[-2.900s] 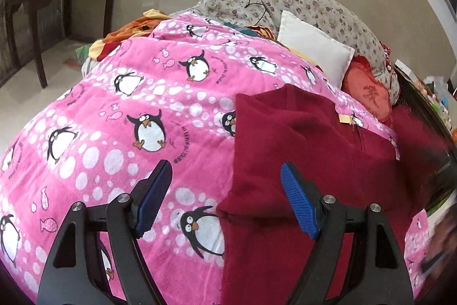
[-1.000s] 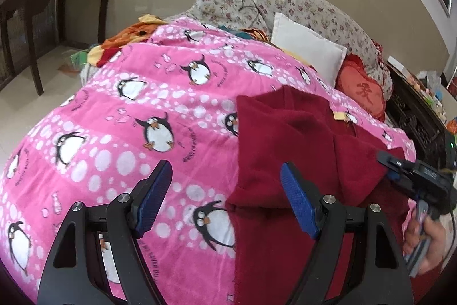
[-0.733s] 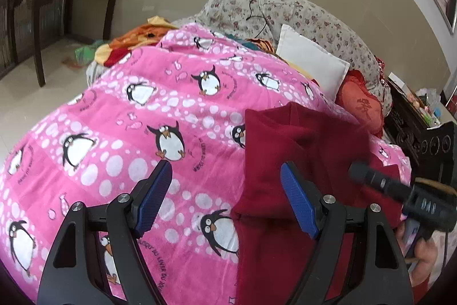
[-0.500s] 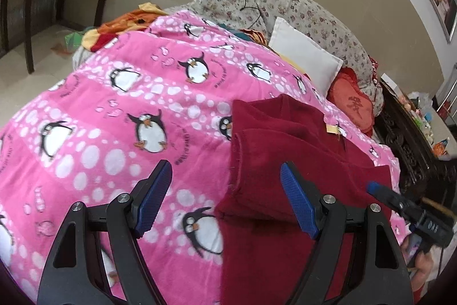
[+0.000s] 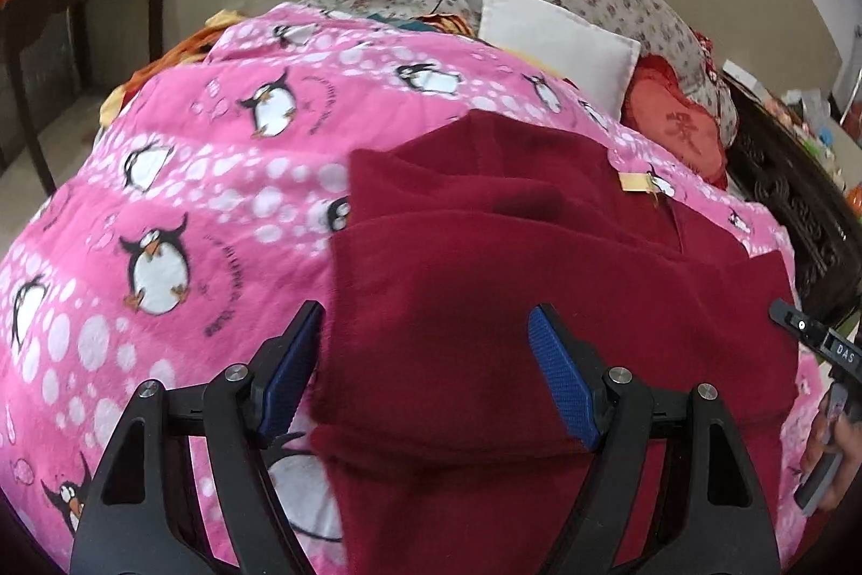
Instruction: Fold small clothes
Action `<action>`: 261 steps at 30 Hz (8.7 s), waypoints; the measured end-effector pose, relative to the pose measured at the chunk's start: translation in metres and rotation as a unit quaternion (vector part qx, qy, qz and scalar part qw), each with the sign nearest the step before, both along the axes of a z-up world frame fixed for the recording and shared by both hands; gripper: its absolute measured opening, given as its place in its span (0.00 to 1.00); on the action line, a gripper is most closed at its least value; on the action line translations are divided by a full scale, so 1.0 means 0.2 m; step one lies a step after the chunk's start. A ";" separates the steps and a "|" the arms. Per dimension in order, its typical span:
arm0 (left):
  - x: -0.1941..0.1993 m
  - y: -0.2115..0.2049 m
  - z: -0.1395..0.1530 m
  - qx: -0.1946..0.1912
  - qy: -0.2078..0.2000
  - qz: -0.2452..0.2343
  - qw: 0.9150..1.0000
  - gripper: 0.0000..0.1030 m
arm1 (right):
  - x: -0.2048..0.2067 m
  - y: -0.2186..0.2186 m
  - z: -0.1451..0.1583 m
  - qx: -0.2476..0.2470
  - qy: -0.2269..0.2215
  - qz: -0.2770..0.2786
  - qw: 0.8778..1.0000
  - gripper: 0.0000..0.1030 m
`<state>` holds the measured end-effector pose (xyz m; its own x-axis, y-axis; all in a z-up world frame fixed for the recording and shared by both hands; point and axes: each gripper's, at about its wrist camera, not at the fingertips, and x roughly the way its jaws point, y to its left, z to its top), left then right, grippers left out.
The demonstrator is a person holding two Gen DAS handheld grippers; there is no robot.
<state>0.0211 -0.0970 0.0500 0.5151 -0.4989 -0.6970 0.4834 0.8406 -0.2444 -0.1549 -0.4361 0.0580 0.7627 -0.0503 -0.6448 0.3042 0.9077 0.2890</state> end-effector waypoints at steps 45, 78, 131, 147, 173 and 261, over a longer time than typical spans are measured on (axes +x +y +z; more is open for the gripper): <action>-0.18 0.13 -0.06 0.067 -0.011 0.035 0.997 0.77 | -0.33 0.27 0.04 -0.078 0.042 0.003 0.996 0.44; -0.70 0.28 0.02 0.133 -0.142 0.068 0.979 0.77 | -0.39 0.60 0.05 -0.047 0.058 0.047 0.996 0.44; -1.10 0.35 -0.02 0.027 -0.018 -0.036 0.999 0.77 | -0.61 0.96 0.19 -0.073 0.068 0.075 0.992 0.45; -1.12 0.34 -0.03 0.053 -0.033 -0.033 0.998 0.77 | -0.77 0.94 0.12 -0.066 0.084 0.070 0.992 0.45; -1.20 0.68 -0.17 0.087 0.109 -0.095 0.986 0.85 | -1.34 0.68 -0.27 0.156 0.066 0.148 0.974 0.62; 0.13 -0.03 0.12 0.020 0.016 0.002 1.000 0.78 | 0.05 0.10 0.17 -0.037 -0.001 0.024 0.999 0.44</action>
